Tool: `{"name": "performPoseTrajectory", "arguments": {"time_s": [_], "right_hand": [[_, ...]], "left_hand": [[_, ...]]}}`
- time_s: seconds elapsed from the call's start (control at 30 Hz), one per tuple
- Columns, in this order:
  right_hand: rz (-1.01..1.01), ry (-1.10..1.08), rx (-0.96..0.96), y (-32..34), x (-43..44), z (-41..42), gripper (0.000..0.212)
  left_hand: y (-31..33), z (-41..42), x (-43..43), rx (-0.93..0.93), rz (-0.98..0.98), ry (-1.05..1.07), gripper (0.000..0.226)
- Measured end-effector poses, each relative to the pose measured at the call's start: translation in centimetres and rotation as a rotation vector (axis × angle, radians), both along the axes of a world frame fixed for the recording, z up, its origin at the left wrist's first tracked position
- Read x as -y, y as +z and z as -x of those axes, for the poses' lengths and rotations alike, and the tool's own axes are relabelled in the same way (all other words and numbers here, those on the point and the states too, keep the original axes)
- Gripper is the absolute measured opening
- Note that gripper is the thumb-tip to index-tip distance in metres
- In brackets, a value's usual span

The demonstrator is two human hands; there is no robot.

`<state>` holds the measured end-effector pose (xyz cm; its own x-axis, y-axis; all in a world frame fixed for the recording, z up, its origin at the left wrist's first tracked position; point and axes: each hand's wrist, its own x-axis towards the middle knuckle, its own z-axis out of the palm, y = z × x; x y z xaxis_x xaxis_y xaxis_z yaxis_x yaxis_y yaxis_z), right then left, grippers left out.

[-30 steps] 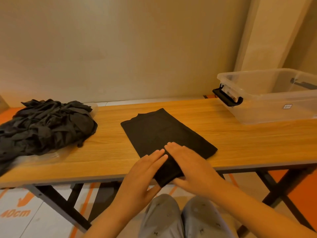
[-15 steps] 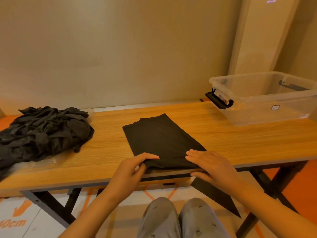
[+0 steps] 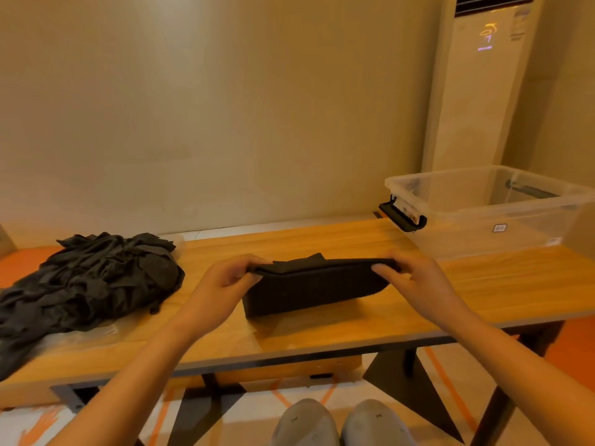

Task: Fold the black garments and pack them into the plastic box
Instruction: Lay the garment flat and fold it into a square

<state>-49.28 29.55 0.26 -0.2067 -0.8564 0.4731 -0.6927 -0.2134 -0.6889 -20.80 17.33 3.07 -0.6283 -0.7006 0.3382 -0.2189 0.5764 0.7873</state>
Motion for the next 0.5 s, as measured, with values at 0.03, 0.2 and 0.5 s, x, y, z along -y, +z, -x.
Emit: {"name": "performPoseTrajectory", "arguments": {"time_s": [0.03, 0.2, 0.5], "right_hand": [[0.041, 0.022, 0.077, 1.6, 0.2, -0.1, 0.013], [0.219, 0.079, 0.272, 9.6, 0.6, -1.4, 0.013], [0.301, 0.077, 0.395, 18.3, 1.3, -1.7, 0.017]], "left_hand": [[1.1, 0.1, 0.1, -0.029, 0.005, 0.006, 0.026], [7.3, 0.3, 0.2, -0.239, -0.027, 0.027, 0.024], [13.5, 0.8, 0.4, -0.429, -0.113, 0.024, 0.022]]}}
